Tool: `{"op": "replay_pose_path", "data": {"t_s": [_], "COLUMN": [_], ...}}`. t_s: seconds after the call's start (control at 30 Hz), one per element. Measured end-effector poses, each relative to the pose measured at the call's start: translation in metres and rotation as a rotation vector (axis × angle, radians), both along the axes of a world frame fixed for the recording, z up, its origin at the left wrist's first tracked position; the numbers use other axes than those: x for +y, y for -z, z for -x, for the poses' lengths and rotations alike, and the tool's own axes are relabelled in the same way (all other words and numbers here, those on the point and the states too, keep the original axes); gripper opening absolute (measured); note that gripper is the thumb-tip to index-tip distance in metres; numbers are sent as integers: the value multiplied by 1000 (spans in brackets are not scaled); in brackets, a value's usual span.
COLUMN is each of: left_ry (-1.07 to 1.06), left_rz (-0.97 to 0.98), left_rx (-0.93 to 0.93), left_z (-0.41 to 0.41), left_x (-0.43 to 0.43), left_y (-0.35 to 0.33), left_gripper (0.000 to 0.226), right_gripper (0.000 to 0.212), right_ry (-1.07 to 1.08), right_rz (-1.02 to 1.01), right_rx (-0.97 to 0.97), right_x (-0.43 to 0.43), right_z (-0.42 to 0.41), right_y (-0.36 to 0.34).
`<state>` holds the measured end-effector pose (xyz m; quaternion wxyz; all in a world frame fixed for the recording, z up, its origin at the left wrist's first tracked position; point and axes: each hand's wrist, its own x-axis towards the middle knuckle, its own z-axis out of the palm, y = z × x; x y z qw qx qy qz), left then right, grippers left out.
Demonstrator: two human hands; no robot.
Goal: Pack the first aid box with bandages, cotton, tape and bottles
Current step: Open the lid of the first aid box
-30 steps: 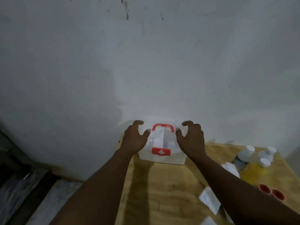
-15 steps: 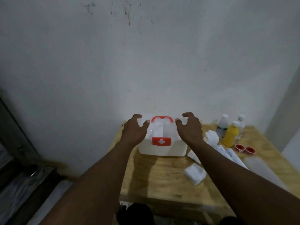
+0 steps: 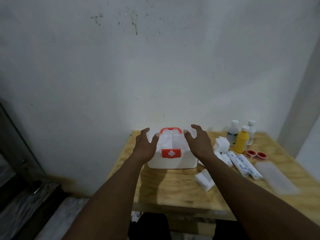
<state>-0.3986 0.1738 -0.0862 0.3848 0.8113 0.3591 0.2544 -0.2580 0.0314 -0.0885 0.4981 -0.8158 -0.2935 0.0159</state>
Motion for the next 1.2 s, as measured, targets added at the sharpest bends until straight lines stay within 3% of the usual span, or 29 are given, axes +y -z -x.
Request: {"op": "replay_pose_path", "data": {"t_s": [0.2,0.3,0.37,0.43,0.57,0.67,0.8,0.97,1.2], "left_ry": [-4,-19,-30,-42,-46,-36,-24,0,40], "left_rz": [6,-5,-6,-11,-1,-21,-6,22,-66], "left_rx": [-10,-23,-29,-25,-28,-16,-22,-47,-34], "left_z": [0,0,0,-1,-2,-1,-1,-3,7], "left_x": [0,0,-2,-3,-5,-3,1,4,13], "left_y": [2,4,5,5,3,3,4,4,-2], "left_gripper": [64,64,64,63,62,62,62,65,64], "right_gripper": [59,57,43,38,49,44,30,32,31], "right_ry": [-1,256,447,505,448,330,252,211,115], "right_rz": [2,-31,-216,-419,-552,-538,-565,-607,-422], "right_rx": [22,-115,-194,19,850,1043,1039,953,722], "right_x": [4,1,-4,-5,12,27,28,24,11], "right_z": [-1,13,37,65,107,118,118,115,106], "right_y": [0,-4,-8,-9,8,14,15,8,-15]}}
